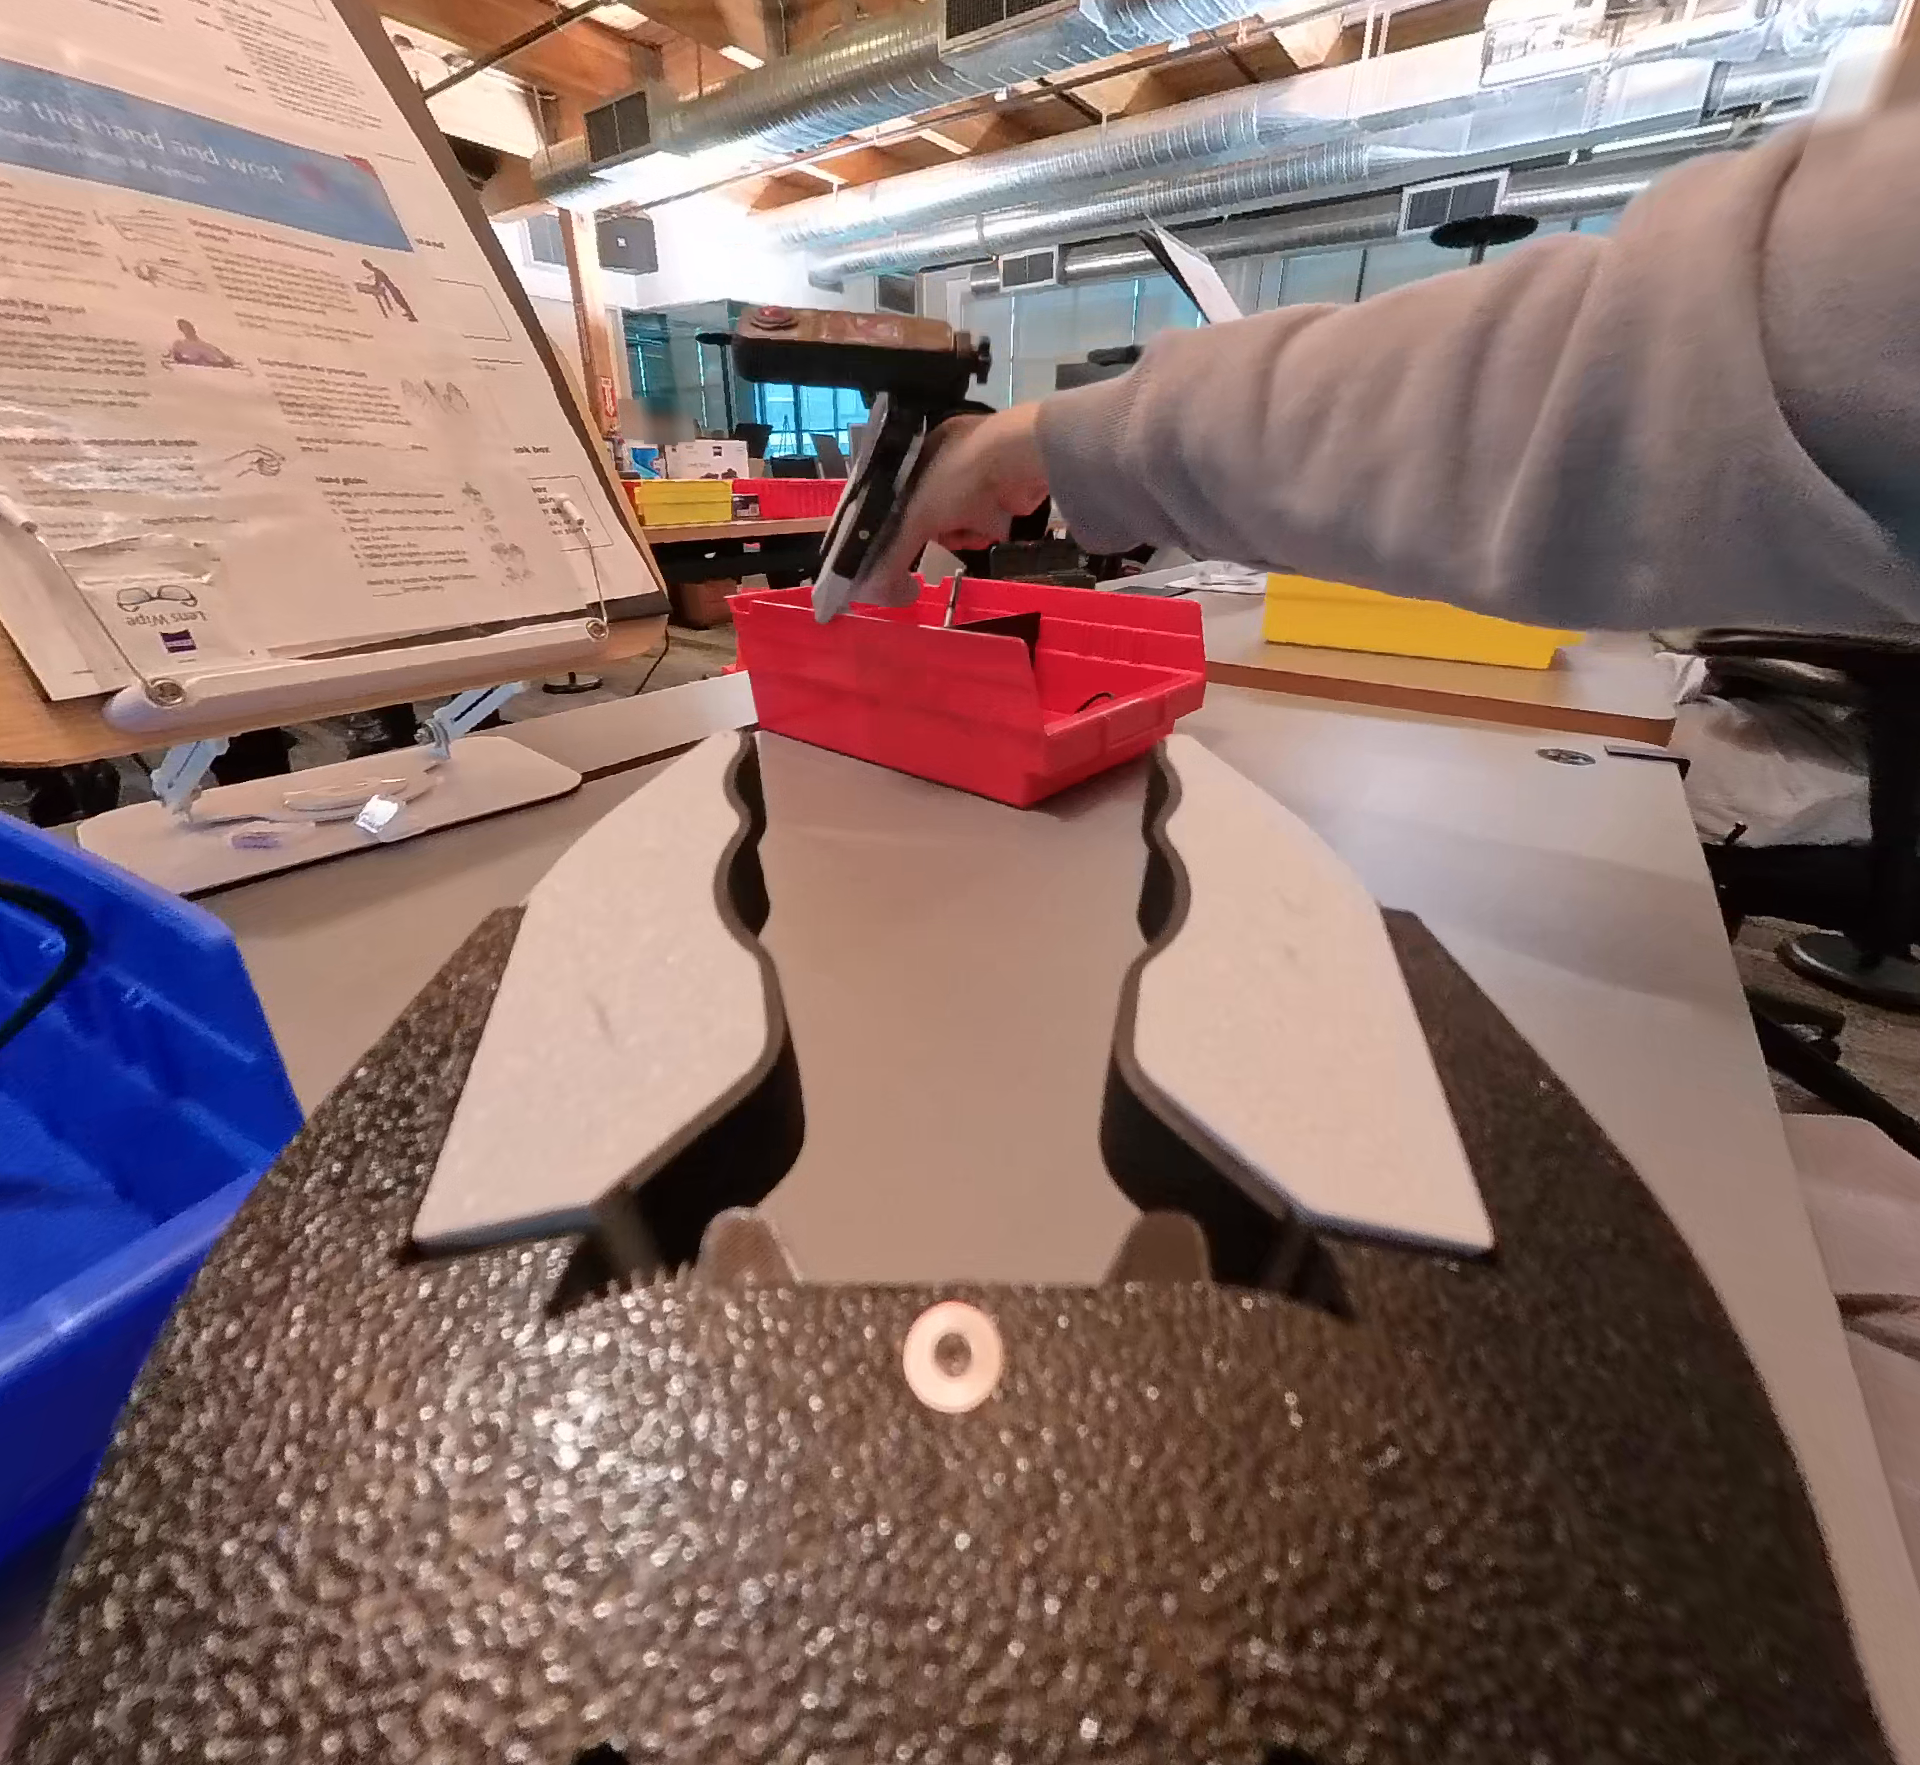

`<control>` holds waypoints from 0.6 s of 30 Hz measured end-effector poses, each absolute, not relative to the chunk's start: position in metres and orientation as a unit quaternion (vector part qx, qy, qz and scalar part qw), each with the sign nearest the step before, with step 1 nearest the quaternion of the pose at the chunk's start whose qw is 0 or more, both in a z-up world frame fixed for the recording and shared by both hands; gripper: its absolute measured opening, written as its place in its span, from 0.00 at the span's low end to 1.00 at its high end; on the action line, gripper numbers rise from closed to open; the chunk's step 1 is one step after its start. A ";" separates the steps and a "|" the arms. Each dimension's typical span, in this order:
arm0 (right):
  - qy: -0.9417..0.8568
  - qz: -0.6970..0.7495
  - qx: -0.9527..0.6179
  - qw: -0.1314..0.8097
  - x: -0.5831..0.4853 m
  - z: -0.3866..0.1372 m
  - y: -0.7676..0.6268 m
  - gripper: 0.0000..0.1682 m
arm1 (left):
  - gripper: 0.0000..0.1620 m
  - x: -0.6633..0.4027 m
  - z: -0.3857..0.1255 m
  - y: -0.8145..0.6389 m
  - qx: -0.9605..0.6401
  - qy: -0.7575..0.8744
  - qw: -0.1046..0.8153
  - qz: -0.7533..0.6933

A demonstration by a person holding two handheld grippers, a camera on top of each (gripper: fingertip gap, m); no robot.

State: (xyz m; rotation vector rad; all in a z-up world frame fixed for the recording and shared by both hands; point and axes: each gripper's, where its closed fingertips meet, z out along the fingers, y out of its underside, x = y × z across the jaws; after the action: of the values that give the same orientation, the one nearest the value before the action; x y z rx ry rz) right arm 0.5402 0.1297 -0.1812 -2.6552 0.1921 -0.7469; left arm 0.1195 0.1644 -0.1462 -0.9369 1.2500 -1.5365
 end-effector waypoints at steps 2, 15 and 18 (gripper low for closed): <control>0.132 -0.285 -0.921 0.231 0.562 -0.177 0.132 0.25 | 0.43 0.119 -0.147 0.165 -0.380 0.510 0.462 -0.619; 0.227 -0.151 -0.903 0.333 0.534 -0.178 0.130 0.25 | 0.41 0.113 -0.137 0.179 -0.389 0.468 0.454 -0.650; 0.231 -0.103 -0.905 0.342 0.500 -0.190 0.145 0.19 | 0.41 0.114 -0.137 0.175 -0.386 0.475 0.454 -0.648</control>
State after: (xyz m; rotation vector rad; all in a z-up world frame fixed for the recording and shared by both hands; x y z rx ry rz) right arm 0.5004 0.1448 -0.1904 -2.3529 0.6010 -0.2674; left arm 0.1140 0.1752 -0.1373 -0.9533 1.1715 -1.5989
